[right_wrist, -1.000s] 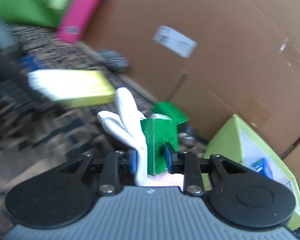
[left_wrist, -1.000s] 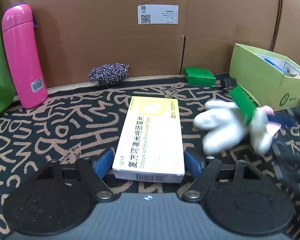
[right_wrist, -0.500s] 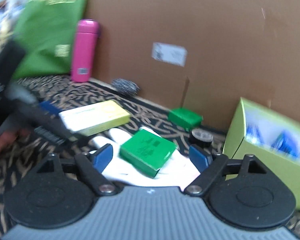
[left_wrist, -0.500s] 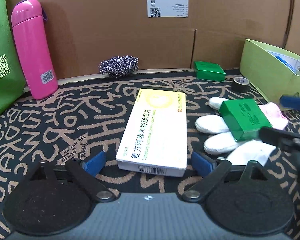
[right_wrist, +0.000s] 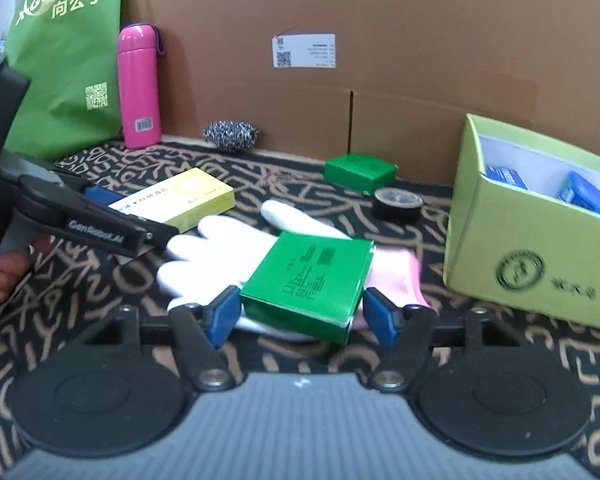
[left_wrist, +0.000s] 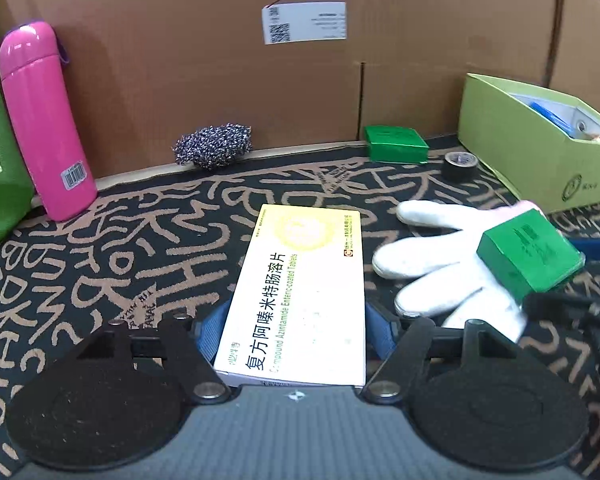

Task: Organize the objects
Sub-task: 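Carry the yellow-white box and green box into the green box and release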

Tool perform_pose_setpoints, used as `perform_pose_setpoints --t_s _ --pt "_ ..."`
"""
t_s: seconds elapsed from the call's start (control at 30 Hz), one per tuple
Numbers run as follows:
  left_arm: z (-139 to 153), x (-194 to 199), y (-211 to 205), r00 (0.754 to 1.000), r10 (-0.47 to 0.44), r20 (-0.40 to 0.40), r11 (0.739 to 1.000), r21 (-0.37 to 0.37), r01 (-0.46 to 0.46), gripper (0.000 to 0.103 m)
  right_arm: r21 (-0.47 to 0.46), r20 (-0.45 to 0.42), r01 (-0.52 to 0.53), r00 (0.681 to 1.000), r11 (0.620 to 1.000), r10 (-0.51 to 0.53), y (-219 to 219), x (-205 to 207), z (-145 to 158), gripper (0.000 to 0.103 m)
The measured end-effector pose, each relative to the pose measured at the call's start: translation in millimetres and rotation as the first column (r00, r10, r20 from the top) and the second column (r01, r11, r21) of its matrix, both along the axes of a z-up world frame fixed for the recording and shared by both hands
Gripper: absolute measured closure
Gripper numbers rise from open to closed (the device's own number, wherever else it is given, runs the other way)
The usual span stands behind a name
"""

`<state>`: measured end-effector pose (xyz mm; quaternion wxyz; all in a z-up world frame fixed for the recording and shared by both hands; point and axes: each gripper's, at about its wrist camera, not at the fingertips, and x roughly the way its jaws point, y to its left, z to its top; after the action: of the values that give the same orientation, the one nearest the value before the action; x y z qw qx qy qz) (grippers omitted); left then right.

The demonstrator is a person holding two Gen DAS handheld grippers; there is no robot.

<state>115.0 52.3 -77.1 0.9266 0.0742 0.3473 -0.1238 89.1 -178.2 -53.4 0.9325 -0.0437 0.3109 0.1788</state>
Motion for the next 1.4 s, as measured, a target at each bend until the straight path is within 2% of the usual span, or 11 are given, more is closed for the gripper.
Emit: perform_pose_setpoints --t_s 0.1,0.3,0.37,0.4,0.5,0.57,0.63,0.73,1.07,1.27,1.4 --pt "1 7 -6 1.000 0.016 0.010 0.999 0.043 -0.016 0.021 0.016 0.035 0.026 0.999 1.000 -0.026 3 3 4 0.026" --pt "-3 28 -11 0.999 0.026 0.037 0.997 0.069 -0.029 0.014 -0.041 0.054 0.093 0.994 0.995 -0.090 20 14 -6 0.024" --pt "-2 33 -4 1.000 0.029 -0.004 1.000 -0.003 -0.029 0.029 -0.052 0.042 0.102 0.994 0.993 -0.100 21 14 -9 0.024" --pt "-1 32 -2 0.999 0.031 -0.021 0.999 -0.033 -0.031 0.030 -0.047 0.040 0.108 0.994 0.993 -0.106 19 12 -10 0.024" --pt "-1 27 -6 0.999 0.036 -0.003 0.999 -0.007 -0.036 0.028 -0.028 0.045 0.121 0.992 0.992 -0.119 14 7 -9 0.025" --pt "-3 27 -7 0.998 0.057 0.006 0.998 -0.002 -0.057 0.022 -0.003 0.026 0.108 0.994 0.994 -0.108 10 7 -9 0.040" --pt "-2 29 -5 0.998 0.062 -0.008 0.998 -0.016 -0.062 0.031 0.010 0.023 0.111 0.994 0.994 -0.111 8 6 -8 0.041" --pt "4 24 -7 0.998 0.064 -0.027 0.998 -0.010 -0.064 0.032 0.048 0.015 0.117 0.993 0.992 -0.118 3 -1 -6 0.042" --pt "67 -18 -39 0.992 -0.075 0.106 0.994 -0.068 0.083 0.032 0.158 0.143 0.145 0.975 0.977 -0.168 -35 -42 35 0.042" --pt "107 -15 -97 0.964 -0.185 0.191 0.970 -0.121 0.210 0.032 0.147 0.281 0.230 0.923 0.962 -0.263 -68 -48 64 0.042" --pt "128 3 -142 0.951 -0.235 0.202 0.952 -0.150 0.268 0.032 0.132 0.317 0.310 0.887 0.941 -0.337 -92 -39 70 0.042"
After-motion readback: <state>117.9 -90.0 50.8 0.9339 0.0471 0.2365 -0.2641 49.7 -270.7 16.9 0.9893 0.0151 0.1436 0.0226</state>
